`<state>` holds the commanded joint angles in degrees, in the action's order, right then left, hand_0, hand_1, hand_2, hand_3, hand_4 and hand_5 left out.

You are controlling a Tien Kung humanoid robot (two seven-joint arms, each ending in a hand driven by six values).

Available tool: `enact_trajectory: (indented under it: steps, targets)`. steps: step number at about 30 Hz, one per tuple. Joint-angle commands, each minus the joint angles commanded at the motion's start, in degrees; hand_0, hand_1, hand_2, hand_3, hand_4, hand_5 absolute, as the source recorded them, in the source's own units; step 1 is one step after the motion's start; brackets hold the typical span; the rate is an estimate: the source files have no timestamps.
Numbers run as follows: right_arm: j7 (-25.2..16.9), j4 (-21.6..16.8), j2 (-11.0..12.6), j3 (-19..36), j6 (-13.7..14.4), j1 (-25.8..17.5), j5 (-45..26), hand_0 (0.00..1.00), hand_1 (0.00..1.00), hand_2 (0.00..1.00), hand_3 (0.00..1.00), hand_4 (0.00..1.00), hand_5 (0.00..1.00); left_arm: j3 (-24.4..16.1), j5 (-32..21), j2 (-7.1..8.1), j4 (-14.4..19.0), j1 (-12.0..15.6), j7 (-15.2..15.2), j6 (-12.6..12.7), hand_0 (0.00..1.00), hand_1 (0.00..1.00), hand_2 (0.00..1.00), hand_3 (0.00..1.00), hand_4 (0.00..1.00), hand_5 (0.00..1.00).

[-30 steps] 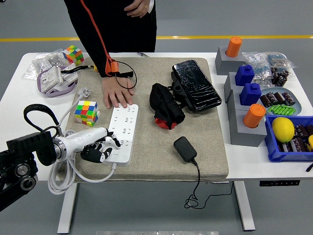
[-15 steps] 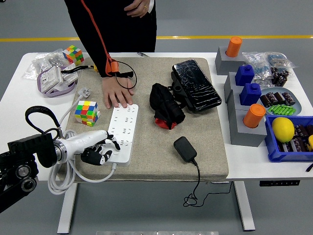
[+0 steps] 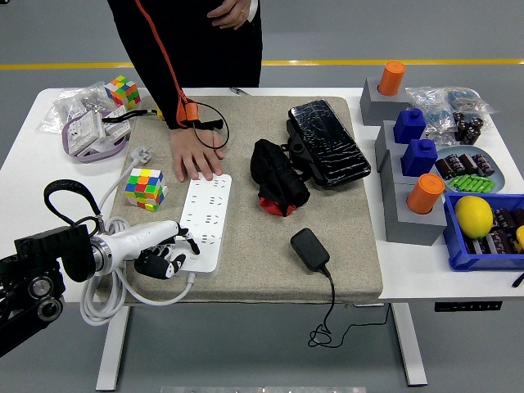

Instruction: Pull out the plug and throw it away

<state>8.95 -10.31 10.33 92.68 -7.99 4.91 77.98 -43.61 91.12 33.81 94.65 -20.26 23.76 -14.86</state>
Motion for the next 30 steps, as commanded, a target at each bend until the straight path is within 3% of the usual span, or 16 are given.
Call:
enact_trajectory:
  steps: [18, 30]
  targets:
    - [0.00, 0.00, -0.05, -0.42, 0.01, 0.08, -0.20, 0.640, 0.677, 0.686, 0.606, 0.998, 0.475, 1.12, 0.24, -0.03, -1.82, -0.16, -0.42, -0.12, 0.068, 0.028, 0.059, 0.656, 0.334, 0.002]
    - [0.03, 0.00, 0.09, -0.78, 0.05, 0.12, -0.22, 0.641, 0.677, 0.686, 0.606, 0.998, 0.475, -4.43, -1.15, 0.88, 3.80, 0.64, -0.64, -0.64, 0.068, 0.028, 0.059, 0.652, 0.334, 0.002]
